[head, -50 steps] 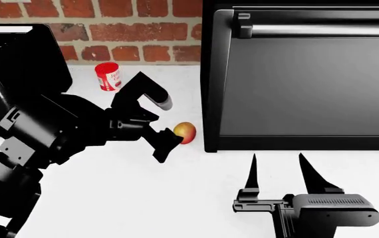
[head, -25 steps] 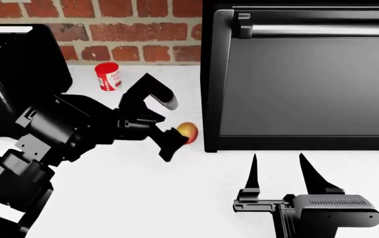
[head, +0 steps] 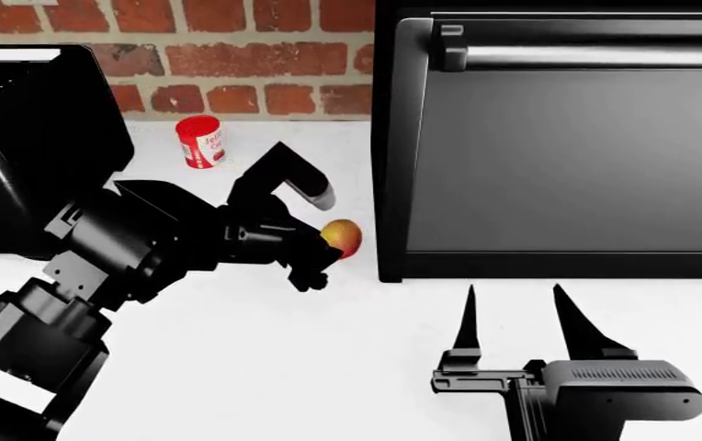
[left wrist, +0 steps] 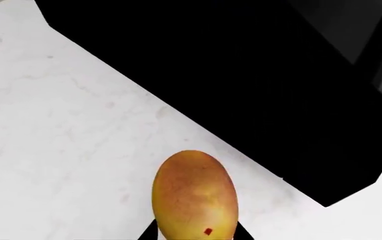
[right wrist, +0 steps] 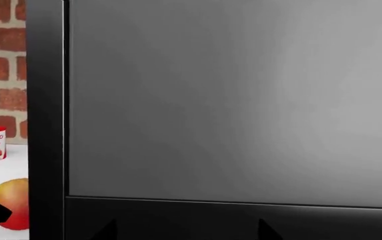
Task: Pick the mango from the counter and place it in the cabinet.
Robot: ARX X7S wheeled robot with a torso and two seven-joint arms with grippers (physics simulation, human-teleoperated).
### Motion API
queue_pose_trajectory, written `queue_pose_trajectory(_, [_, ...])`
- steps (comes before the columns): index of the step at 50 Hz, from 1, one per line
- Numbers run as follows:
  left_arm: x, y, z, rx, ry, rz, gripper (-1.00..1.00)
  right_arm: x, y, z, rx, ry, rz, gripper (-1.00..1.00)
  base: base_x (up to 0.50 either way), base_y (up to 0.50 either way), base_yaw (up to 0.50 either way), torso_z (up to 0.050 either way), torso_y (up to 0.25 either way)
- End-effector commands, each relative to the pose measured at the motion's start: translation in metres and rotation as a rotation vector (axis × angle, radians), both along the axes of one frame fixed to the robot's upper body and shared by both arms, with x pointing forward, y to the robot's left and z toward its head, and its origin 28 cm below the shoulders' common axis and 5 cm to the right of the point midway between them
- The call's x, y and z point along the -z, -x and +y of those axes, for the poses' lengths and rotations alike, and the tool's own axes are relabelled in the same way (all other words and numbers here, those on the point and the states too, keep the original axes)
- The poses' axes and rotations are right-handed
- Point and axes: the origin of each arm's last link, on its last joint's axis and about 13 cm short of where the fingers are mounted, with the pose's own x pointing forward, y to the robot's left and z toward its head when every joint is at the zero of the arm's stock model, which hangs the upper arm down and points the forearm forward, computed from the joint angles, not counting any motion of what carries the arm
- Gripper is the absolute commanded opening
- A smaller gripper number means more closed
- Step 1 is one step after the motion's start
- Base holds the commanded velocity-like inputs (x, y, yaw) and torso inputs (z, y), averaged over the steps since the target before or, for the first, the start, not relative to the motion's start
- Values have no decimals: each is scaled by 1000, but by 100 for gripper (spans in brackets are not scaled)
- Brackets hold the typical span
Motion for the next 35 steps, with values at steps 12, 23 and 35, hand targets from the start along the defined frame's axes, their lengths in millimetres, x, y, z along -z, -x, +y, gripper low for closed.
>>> queue_pose_trajectory(12, [-3,0,4,-23,-7,-34,-100,4,0,1,-5,10,16,100,0,0,0,0,0])
queue_pose_trajectory(23, [-31,20,9,-60,63,-136,-100,6,-1,1,-6,7,20,100,0,0,0,0,-1])
queue_pose_trajectory(35, [-58,61,17,-160,141,-286,-100,6,-1,1,-5,7,18,100,0,0,0,0,0])
